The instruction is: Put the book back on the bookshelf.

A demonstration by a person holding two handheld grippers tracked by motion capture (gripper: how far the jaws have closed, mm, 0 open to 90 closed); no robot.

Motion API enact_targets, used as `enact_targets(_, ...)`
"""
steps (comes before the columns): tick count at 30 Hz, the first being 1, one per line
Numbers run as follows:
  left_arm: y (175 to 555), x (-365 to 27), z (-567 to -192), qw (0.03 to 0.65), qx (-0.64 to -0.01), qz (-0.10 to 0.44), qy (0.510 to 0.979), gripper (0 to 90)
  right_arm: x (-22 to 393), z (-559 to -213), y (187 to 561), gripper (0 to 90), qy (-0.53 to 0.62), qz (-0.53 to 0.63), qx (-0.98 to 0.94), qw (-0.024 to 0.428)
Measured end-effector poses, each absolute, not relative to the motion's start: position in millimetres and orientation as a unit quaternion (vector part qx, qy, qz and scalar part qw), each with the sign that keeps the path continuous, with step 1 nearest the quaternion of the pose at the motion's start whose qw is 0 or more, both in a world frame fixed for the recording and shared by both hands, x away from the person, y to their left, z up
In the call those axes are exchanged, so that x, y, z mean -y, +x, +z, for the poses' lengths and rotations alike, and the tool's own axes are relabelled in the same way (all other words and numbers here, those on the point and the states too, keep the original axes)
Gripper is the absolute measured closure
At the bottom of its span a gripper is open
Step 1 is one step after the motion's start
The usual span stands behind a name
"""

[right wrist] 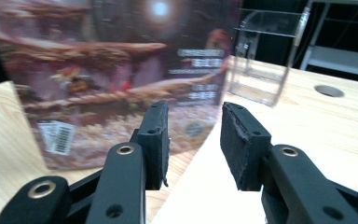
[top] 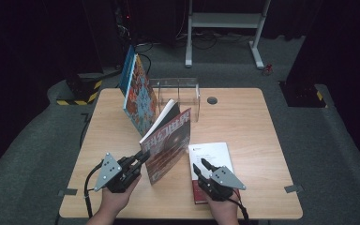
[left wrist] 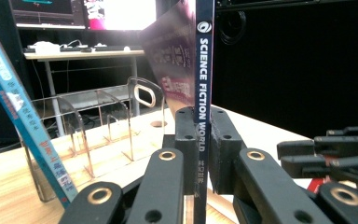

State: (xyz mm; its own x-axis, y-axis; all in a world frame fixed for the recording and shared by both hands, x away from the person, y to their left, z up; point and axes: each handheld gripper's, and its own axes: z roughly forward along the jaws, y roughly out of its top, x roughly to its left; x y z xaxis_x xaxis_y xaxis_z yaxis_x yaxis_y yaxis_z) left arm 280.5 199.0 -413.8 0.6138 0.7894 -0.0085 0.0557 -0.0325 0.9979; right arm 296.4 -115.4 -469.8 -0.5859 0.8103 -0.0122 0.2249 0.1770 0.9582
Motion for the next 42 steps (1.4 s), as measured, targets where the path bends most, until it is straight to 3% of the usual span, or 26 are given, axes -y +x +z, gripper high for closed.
enact_targets(9,283,-209,-417,0.615,-0.331,0.300,0.650,83.2,158,-482,301,60.6,0.389,0.465,-0.725,0.327)
enact_targets(22,280,-208,-418,0.610,-0.317,0.311,0.657,82.6,181,-487,306,56.0,0.422,0.449,-0.718,0.324)
enact_targets(42,276,-202,-419,0.603,-0.296,0.321,0.667,81.2,178,-487,304,55.9,0.415,0.451,-0.723,0.318)
